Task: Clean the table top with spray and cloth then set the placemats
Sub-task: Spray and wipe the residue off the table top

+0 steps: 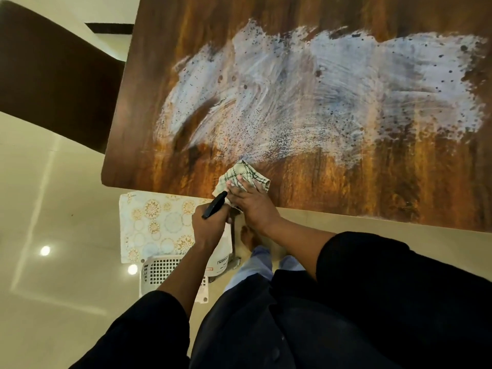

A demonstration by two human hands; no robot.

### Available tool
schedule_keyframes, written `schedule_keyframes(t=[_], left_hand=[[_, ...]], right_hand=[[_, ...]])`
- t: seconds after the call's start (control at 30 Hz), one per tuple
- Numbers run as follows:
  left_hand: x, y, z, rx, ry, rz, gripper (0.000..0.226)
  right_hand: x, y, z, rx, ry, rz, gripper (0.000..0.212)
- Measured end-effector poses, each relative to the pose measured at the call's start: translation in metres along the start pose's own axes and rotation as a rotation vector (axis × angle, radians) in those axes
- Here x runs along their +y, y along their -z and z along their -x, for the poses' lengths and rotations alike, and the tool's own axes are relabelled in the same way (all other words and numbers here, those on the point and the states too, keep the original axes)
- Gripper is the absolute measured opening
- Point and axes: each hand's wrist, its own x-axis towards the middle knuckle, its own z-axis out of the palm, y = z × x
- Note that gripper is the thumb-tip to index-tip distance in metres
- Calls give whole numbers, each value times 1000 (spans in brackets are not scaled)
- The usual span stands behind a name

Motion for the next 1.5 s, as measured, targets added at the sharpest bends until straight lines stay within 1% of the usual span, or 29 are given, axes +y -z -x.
schedule_keyframes(t=[0.1, 0.13, 0.27, 0.33, 0.4, 0.5, 0.6, 0.73, 0.87, 0.93, 1.0, 1.1, 1.13, 1.2, 1.33, 1.4, 1.5], left_hand=[[4, 3, -6, -24, 0, -3, 19], [4, 2, -8, -32, 4, -1, 18], [7, -9, -9, -70, 8, -2, 25], [7, -17, -7, -100, 3, 13, 24], [5, -27, -6, -121, -22, 2, 29], [3, -49, -1, -147, -26, -22, 37], [5, -72, 7, -199, -50, -71, 35], [10, -103, 20, -275, -85, -101, 32], [22, -130, 39, -341, -113, -87, 34], [27, -138, 49, -357, -126, -68, 28], [29, -146, 57, -385, -166, -86, 29], [32, -153, 69, -433, -223, -107, 28], [33, -155, 71, -435, -224, -101, 28], [36, -158, 75, -425, -218, -106, 28], [44, -162, 79, -398, -234, -160, 32], [47, -165, 79, -390, -252, -178, 33], [56, -170, 82, -391, -271, -181, 30]], right_hand=[[-4, 2, -5, 9, 9, 8, 59], [-3, 4, -3, 19, 21, 10, 58], [14, 7, 19, 35, 57, 4, 68], [31, 8, 39, 59, 26, 15, 64], [49, 13, 64, 92, -46, 33, 63], [77, 25, 110, 161, -190, 91, 71], [107, 35, 155, 190, -348, 127, 75], [147, 46, 208, 206, -549, 107, 71], [180, 56, 256, 332, -694, 80, 75], [190, 59, 270, 395, -770, 52, 70], [194, 59, 273, 440, -850, 33, 67], [180, 53, 255, 454, -995, -11, 80], [171, 50, 247, 459, -1015, -28, 82], [149, 39, 230, 449, -938, -31, 83], [106, 21, 195, 328, -596, -55, 80], [103, 20, 188, 271, -474, -70, 78], [129, 32, 202, 249, -351, -77, 77]])
